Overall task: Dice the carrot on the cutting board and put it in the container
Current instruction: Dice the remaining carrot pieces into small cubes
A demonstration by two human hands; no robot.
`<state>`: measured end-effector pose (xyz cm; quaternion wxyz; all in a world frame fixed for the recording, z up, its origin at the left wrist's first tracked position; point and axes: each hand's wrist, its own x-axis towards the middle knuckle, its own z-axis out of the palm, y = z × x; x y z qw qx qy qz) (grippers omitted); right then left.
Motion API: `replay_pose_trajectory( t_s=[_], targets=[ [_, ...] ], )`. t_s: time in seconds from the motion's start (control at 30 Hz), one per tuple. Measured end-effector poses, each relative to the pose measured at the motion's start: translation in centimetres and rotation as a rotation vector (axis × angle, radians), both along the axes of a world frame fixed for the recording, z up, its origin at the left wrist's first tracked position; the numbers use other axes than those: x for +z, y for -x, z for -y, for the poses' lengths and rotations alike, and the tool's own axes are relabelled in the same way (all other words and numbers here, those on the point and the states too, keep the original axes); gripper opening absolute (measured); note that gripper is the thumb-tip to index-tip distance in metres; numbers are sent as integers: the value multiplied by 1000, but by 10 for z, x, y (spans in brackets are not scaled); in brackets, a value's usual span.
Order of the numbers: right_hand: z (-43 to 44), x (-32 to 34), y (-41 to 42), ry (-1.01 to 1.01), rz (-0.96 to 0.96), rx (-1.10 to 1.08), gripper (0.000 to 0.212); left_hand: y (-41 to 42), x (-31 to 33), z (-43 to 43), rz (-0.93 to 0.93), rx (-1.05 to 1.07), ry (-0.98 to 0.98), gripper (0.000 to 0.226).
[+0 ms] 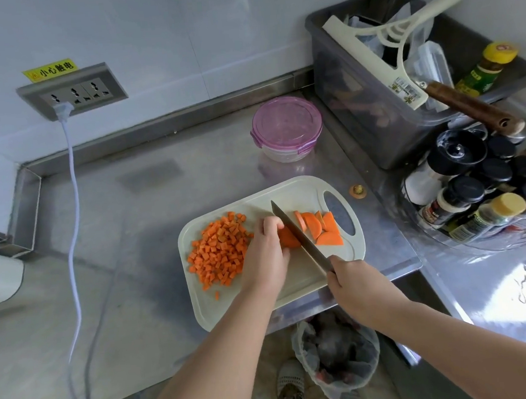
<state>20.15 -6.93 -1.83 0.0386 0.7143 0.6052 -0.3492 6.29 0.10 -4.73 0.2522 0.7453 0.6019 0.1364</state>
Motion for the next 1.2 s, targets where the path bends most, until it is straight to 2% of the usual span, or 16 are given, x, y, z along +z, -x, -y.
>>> replay_pose_trajectory(
  t_s=[0.2, 0.33, 0.47, 0.53, 0.63, 0.73, 0.9, 1.2],
  targets=[
    [-1, 4, 1, 45, -3, 6, 27, 6, 0, -3, 122, 71, 75, 29],
    [-4, 6, 0, 43, -10, -24, 24, 8, 4, -11, -12, 35, 38, 26],
    [-2, 7, -1, -84, 11, -59, 23, 13, 7, -11, -161, -3, -80, 19],
    [-3, 9, -2, -126, 22, -61, 23, 9, 9, -12, -105, 60, -48, 16],
    [-2, 13, 0, -159, 62, -9, 25, 1, 8, -12, 26, 188, 157, 22],
    [0, 19, 7, -138, 100, 48, 28, -1, 4, -12, 53, 237, 264, 25],
    [1, 20, 13, -113, 102, 53, 24, -5, -1, -13, 146, 316, 337, 26],
    [1, 18, 18, -91, 128, 48, 26, -6, -7, -14, 206, 340, 356, 24]
  ],
)
